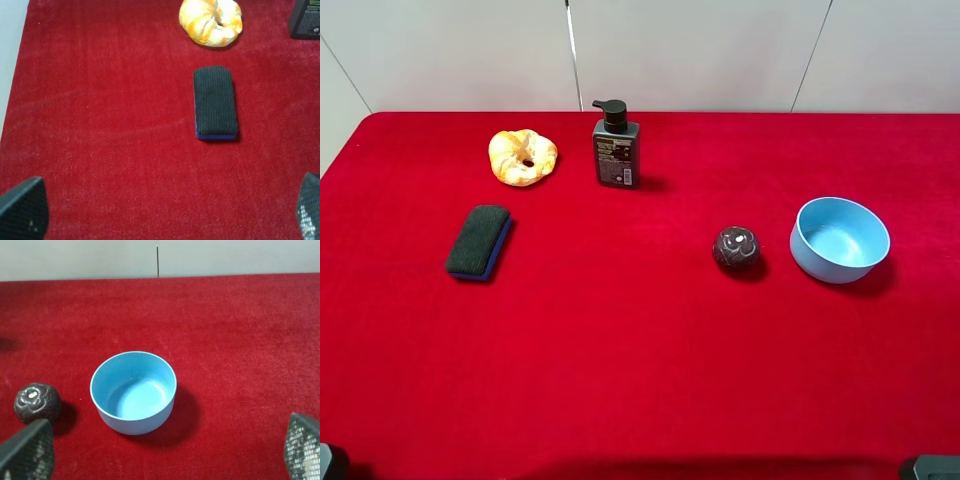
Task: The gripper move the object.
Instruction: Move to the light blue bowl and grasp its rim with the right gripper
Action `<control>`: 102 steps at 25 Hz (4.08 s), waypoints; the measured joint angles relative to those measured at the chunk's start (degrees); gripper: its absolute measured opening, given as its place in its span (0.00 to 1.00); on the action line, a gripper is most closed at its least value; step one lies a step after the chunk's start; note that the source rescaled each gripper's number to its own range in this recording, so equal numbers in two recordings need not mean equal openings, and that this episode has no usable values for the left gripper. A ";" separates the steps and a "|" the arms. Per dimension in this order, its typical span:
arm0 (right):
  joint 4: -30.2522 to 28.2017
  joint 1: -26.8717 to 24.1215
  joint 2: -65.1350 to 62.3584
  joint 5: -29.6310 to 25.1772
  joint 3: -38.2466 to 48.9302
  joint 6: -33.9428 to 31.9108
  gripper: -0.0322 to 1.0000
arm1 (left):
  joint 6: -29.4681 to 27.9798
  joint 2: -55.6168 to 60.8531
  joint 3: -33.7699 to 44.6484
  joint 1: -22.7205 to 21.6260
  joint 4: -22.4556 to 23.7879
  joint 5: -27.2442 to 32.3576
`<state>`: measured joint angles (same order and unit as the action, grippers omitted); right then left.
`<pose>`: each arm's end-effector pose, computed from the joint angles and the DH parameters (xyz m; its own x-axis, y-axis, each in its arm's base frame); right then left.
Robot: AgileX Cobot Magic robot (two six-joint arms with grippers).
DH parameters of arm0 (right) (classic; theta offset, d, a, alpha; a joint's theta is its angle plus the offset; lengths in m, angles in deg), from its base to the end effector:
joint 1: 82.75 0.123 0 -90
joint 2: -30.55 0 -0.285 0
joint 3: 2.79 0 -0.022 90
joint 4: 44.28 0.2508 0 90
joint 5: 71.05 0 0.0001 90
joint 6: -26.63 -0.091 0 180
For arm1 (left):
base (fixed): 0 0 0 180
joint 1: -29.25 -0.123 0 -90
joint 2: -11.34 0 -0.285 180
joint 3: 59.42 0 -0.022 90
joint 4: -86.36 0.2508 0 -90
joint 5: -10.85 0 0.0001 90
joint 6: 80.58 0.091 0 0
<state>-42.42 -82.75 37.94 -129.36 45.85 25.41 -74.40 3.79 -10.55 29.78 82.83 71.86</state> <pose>-0.0041 0.0025 0.2805 -0.4126 0.0383 -0.9101 -0.0094 0.9989 0.0463 -0.0052 -0.0049 0.2756 -0.4541 0.0820 -0.8872 0.0927 0.9947 0.0445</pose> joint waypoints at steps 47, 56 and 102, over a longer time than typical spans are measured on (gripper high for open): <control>0.00 2.62 36.29 0.35 -5.29 -0.66 1.00 | 0.00 0.00 0.00 0.00 0.00 0.00; 0.05 2.62 51.43 2.79 -5.34 -1.27 1.00 | 0.00 0.00 0.00 0.00 0.00 0.00; 0.43 -2.85 104.67 20.39 -23.69 0.38 1.00 | 0.00 0.00 0.00 0.00 0.00 -0.06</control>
<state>-41.99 -85.61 142.61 -108.97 22.16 25.79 -74.40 3.79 -10.55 29.78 82.83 71.81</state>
